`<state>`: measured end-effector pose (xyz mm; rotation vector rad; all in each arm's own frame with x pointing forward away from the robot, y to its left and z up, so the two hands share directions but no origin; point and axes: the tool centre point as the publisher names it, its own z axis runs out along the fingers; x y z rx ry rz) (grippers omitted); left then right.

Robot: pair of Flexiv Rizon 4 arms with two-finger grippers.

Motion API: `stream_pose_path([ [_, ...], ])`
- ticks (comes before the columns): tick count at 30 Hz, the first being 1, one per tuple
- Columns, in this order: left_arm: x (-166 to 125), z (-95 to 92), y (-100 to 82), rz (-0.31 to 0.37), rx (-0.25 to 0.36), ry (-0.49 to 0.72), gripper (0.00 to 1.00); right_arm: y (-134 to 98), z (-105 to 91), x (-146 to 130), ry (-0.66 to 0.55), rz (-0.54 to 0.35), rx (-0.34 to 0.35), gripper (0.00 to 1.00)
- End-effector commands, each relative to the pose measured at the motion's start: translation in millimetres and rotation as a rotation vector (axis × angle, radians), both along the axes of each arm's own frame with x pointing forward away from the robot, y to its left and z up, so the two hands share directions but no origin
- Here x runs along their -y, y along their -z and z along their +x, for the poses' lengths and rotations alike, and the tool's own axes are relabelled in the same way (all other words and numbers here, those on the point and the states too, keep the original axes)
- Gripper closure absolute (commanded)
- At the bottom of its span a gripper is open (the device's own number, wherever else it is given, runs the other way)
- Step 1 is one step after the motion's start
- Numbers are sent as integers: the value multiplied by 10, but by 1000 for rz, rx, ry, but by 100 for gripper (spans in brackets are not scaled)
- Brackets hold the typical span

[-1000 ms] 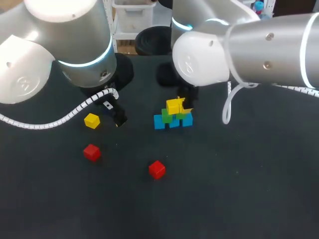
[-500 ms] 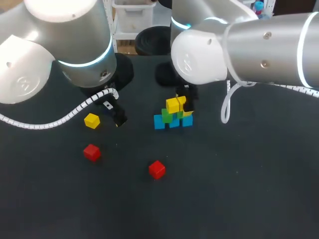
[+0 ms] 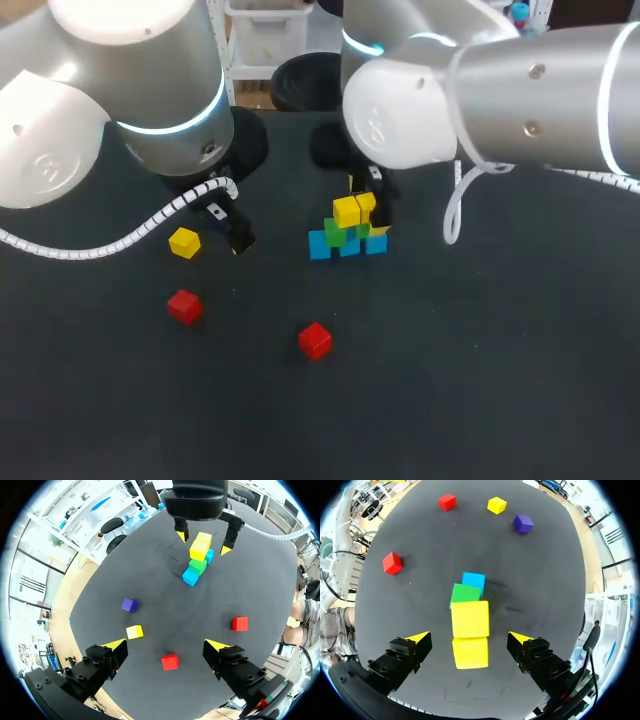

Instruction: Place the blue cubes, place green cubes on the blue cubes, place the yellow cubes on the green cubes, then place the red cubes on the yellow cubes, and place purple cube on the red cubes.

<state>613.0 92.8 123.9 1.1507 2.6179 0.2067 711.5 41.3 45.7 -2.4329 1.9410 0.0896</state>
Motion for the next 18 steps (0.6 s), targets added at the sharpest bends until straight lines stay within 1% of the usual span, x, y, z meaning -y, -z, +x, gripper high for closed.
stream_pose_path([
  [1, 3, 14, 2, 1, -3, 2, 0, -75, -85, 115, 20, 8, 42, 0],
  [4, 3, 14, 2, 1, -3, 2, 0, -140, -99, 193, 34, 8, 67, 0],
  [9, 3, 14, 2, 1, -3, 2, 0, -228, -115, 403, 78, 11, 107, 0],
  [11, 3, 14, 2, 1, -3, 2, 0, -249, -123, 480, 100, -3, 119, 0],
  [15, 3, 14, 2, 1, -3, 2, 0, -262, -149, 624, 127, -15, 128, 0],
  [18, 3, 14, 2, 1, -3, 2, 0, -253, -175, 731, 156, -24, 123, 0],
])
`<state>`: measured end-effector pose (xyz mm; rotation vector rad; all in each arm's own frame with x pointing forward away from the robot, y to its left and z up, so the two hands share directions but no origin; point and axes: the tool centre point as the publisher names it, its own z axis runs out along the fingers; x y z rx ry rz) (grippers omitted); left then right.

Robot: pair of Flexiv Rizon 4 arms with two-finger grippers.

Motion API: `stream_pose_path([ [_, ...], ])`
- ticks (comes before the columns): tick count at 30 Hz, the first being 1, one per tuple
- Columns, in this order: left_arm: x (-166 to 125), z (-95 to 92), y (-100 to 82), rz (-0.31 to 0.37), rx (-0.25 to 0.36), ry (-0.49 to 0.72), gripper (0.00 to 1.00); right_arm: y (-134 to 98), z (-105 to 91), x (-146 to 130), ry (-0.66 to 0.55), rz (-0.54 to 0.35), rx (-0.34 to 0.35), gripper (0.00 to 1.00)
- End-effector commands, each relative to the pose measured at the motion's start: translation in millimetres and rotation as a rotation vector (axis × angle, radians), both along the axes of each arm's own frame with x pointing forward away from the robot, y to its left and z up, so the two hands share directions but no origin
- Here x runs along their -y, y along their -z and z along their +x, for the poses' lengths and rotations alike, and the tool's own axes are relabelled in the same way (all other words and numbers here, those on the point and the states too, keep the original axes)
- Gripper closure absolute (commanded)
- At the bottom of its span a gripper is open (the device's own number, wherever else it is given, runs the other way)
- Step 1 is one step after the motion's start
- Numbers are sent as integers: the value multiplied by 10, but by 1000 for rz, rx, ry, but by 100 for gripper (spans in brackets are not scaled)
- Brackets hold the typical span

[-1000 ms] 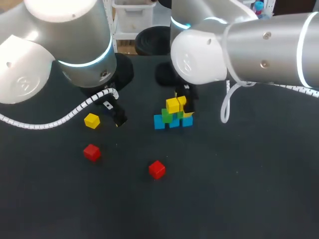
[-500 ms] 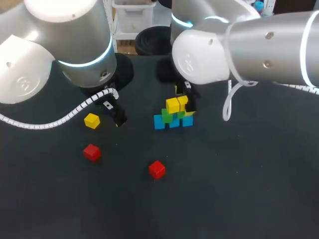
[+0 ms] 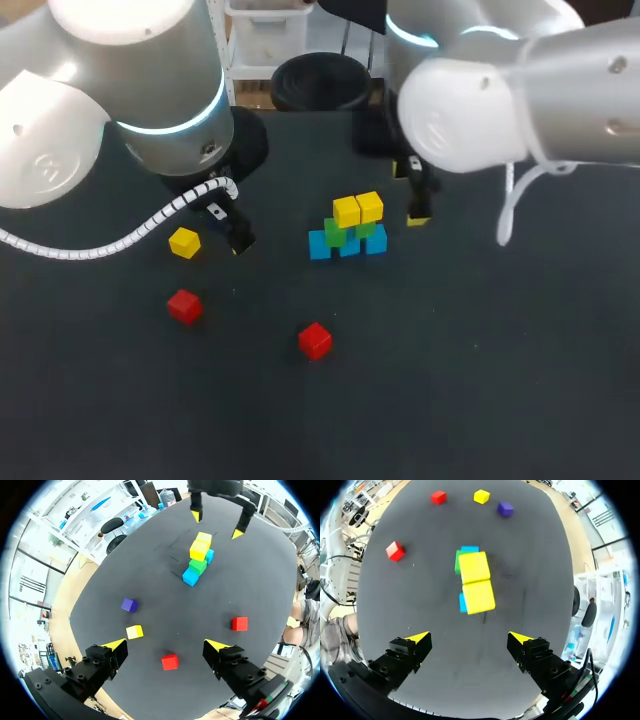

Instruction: Place the blue cubes, place green cubes on the blue cubes, place the yellow cubes on the green cubes, then place the red cubes on the yellow cubes, and place purple cube on the red cubes.

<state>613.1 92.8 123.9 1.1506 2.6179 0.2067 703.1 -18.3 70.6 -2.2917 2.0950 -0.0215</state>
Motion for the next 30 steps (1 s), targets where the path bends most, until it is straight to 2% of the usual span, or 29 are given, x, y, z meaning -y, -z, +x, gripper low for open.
stream_pose_path([
  [1, 3, 14, 2, 1, -3, 2, 0, 1, -99, 178, 30, 11, 66, 0],
  [7, 3, 14, 2, 1, -3, 2, 0, 84, -132, 407, 81, -13, 29, 0],
  [9, 3, 14, 2, 1, -3, 2, 0, 135, -121, 384, 25, -7, -15, 0],
  [11, 3, 14, 2, 1, -3, 2, 0, 193, -126, 203, -100, -20, -54, 0],
  [21, 3, 14, 2, 1, -3, 2, 0, 187, -121, 207, -96, -36, -39, 0],
  [25, 3, 14, 2, 1, -3, 2, 0, 76, -45, 443, 0, -40, 13, 0],
  [30, 3, 14, 2, 1, -3, 2, 0, -29, -19, 755, 101, -26, 43, 0],
])
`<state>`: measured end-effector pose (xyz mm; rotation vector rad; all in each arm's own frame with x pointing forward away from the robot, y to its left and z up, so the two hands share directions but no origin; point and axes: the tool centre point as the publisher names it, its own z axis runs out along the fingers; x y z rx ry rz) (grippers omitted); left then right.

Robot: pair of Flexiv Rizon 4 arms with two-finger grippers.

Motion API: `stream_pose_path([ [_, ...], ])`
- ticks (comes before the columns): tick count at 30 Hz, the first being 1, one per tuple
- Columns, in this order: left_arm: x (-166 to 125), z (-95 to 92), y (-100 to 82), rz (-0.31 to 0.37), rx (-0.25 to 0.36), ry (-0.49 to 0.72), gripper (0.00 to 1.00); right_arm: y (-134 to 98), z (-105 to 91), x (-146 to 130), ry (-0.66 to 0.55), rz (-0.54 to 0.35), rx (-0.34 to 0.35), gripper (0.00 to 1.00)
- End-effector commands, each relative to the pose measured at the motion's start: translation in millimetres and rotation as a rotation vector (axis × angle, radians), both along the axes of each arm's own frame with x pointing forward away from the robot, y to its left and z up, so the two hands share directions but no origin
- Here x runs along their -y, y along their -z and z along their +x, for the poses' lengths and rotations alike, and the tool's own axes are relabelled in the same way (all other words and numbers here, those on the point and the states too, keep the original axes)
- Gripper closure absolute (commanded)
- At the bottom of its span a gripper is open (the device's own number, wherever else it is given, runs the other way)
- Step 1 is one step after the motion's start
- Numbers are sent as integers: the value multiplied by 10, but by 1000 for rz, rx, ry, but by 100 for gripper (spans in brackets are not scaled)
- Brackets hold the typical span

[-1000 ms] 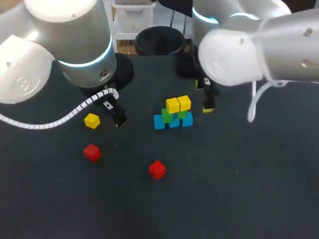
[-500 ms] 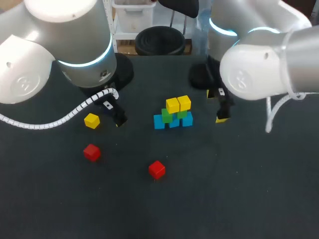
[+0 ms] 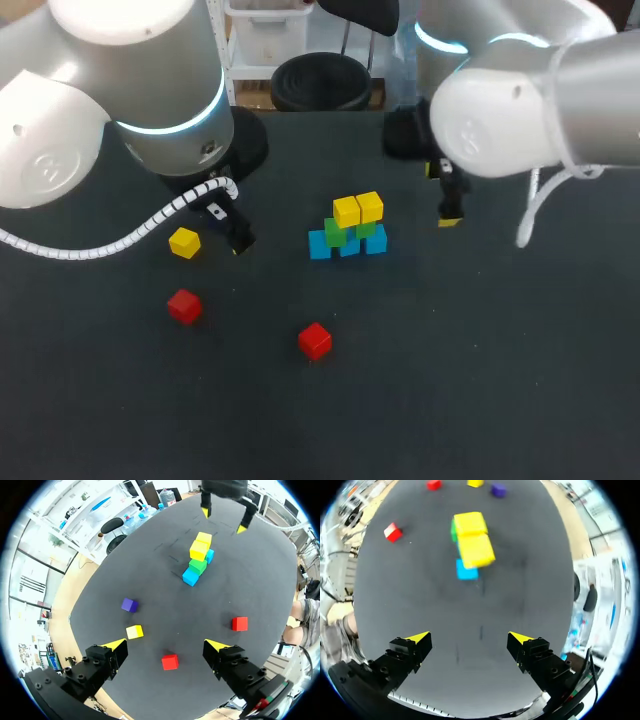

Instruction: Place the blue cubes, place green cubes on the blue cubes, place the yellow cubes on the green cubes, then place the red cubes on the yellow cubes, and place purple cube on the red cubes.

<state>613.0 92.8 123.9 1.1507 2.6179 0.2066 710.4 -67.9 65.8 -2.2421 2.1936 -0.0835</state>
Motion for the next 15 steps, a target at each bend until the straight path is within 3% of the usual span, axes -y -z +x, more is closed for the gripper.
stream_pose_path([
  [1, 3, 14, 2, 1, -3, 2, 0, -91, -97, 302, 43, 21, 39, 0],
  [15, 3, 14, 2, 1, -3, 2, 0, -208, -178, 1114, 284, -98, 26, 0],
])
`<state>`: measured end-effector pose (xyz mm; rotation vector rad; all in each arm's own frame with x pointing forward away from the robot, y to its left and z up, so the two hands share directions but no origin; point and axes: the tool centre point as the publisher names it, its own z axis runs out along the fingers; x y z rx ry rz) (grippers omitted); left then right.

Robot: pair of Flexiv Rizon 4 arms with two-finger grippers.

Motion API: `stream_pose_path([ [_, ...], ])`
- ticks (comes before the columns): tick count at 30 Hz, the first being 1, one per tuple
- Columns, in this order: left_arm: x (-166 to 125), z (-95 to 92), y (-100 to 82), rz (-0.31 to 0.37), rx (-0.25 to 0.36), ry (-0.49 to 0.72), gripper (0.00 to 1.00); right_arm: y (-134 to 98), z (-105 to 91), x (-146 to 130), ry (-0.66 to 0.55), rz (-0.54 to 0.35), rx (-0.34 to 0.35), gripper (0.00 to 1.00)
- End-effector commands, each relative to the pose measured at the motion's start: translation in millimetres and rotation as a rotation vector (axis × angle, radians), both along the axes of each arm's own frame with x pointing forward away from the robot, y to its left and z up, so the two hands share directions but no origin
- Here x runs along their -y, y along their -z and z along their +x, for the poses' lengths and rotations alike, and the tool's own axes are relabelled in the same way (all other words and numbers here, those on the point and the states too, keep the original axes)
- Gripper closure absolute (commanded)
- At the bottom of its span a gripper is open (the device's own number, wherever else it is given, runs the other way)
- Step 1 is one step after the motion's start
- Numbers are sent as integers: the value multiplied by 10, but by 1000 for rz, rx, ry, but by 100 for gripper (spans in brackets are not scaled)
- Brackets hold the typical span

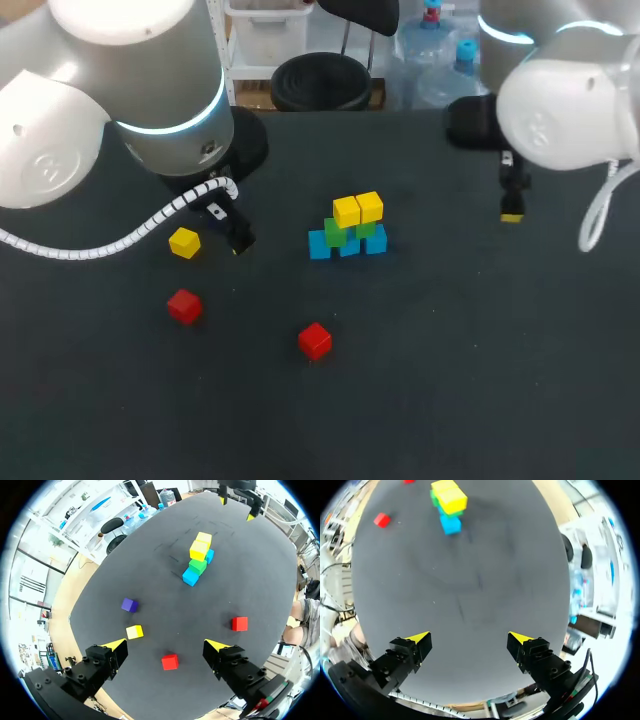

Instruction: Place the blue cubes, place green cubes on the blue cubes, place the yellow cubes on the green cubes, then place the red cubes on the yellow cubes, and place purple cube on the red cubes.

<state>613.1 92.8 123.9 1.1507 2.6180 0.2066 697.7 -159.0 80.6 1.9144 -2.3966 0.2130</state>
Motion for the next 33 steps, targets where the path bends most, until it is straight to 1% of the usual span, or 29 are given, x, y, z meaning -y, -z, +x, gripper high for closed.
stream_pose_path([
  [1, 3, 14, 2, 1, -3, 2, 0, -78, -47, 232, 51, 5, 4, 0],
  [12, 3, 14, 2, 1, -3, 2, 0, -78, -47, 232, 51, 5, 4, 0],
  [13, -56, 31, -3, 0, -7, -37, 0, -78, -47, 232, 51, 5, 4, 0],
  [15, -158, 91, -12, 34, -52, -90, 0, -78, -47, 232, 51, 5, 4, 0],
  [16, -190, 129, -27, 54, -39, -93, 0, -78, -47, 232, 51, 5, 4, 0],
  [18, -245, 202, -57, 95, -44, -114, 0, -78, -47, 232, 51, 5, 4, 0],
  [20, -274, 266, -84, 121, -39, -124, 0, -78, -47, 232, 51, 5, 4, 0],
  [21, -282, 307, -93, 148, -42, -125, 0, -78, -47, 232, 51, 5, 4, 0],
  [23, -286, 340, -89, 167, -55, -132, 0, -78, -47, 232, 51, 5, 4, 0],
  [24, -275, 377, -67, 201, -77, -128, 0, -78, -47, 232, 51, 5, 4, 0],
  [25, -268, 404, -30, 222, -111, -129, 0, -78, -47, 232, 51, 5, 4, 0],
  [26, -263, 418, -5, 230, -123, -126, 0, -78, -47, 232, 51, 5, 4, 0],
  [27, -256, 443, 52, 240, -152, -120, 0, -78, -47, 232, 51, 5, 4, 0],
  [28, -259, 451, 83, 238, -168, -122, 0, -78, -47, 232, 51, 5, 4, 0],
  [30, -279, 464, 182, 202, -194, -118, 0, -78, -47, 232, 51, 5, 4, 0],
  [33, -317, 439, 261, 120, -201, -121, 0, -78, -47, 232, 51, 5, 4, 0],
])
